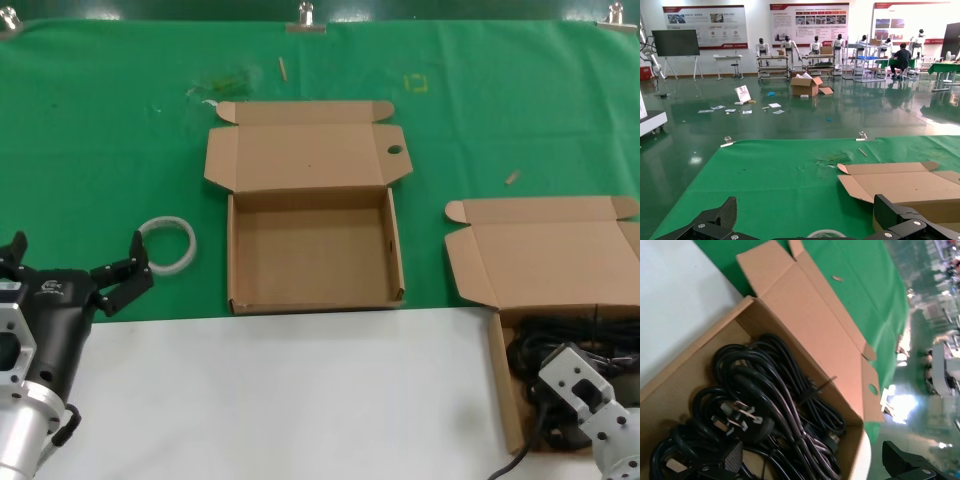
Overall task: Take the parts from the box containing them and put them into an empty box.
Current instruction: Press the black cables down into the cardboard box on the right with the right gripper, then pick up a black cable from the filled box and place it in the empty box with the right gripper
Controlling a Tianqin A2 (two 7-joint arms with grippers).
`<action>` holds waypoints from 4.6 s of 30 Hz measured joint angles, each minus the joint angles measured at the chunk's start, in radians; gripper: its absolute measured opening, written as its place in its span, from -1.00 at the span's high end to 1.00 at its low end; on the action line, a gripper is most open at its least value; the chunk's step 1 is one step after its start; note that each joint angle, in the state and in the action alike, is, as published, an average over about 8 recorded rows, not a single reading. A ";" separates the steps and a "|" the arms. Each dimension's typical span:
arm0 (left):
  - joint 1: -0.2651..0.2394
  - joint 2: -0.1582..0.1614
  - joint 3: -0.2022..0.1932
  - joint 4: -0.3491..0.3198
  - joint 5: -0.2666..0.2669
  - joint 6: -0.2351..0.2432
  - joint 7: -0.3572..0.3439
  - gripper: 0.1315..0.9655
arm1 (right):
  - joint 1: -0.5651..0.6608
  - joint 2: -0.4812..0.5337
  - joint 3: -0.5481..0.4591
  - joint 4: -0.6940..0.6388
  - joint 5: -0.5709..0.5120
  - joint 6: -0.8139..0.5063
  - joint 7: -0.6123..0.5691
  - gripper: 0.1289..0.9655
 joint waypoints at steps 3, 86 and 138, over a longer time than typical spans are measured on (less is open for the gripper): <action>0.000 0.000 0.000 0.000 0.000 0.000 0.000 -1.00 | 0.020 0.000 0.005 -0.027 0.017 -0.004 -0.038 -1.00; 0.000 0.000 0.000 0.000 0.000 0.000 0.000 -1.00 | 0.034 -0.007 0.116 -0.082 0.096 -0.089 -0.225 0.82; 0.000 0.000 0.000 0.000 0.000 0.000 0.000 -1.00 | 0.397 -0.002 -0.578 -0.335 -0.094 -0.176 0.234 0.85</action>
